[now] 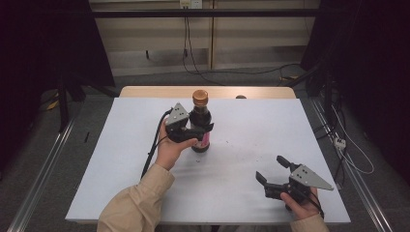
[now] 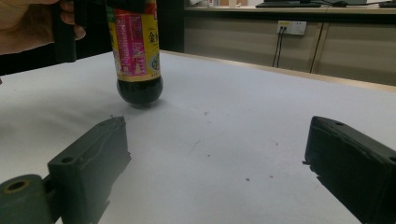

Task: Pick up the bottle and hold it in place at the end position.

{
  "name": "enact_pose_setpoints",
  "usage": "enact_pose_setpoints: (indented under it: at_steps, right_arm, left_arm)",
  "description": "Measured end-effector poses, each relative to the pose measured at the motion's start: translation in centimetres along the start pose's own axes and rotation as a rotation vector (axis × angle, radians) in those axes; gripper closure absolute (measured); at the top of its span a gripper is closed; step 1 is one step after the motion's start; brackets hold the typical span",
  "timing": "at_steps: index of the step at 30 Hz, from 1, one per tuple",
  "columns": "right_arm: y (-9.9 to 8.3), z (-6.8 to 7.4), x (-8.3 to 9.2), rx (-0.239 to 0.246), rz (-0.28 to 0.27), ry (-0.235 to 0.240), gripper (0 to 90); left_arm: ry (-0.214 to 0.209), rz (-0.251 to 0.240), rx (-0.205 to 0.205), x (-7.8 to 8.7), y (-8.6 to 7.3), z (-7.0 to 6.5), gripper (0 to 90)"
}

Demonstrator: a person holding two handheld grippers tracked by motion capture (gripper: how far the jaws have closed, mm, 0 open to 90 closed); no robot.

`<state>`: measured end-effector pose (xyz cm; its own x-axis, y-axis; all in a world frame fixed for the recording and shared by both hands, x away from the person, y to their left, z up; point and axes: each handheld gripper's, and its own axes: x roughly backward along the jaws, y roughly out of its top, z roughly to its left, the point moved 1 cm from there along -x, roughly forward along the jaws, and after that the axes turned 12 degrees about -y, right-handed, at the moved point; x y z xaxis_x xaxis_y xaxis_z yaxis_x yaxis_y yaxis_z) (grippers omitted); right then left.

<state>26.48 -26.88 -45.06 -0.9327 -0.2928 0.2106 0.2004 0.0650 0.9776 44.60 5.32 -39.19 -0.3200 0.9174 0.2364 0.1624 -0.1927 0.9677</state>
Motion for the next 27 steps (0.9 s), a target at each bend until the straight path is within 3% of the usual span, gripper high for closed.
enact_pose_setpoints:
  at_steps: [19,27]
  right_arm:
    - [-0.1,-0.2,0.1,-0.009,0.000,-0.005,5.7]
    - [-0.1,-0.2,0.1,-0.007,0.000,-0.007,5.6]
  left_arm:
    - [0.002,0.011,0.006,-1.9,0.0,1.1,27.5]
    - [-0.015,0.010,-0.005,-2.6,0.2,1.1,27.5]
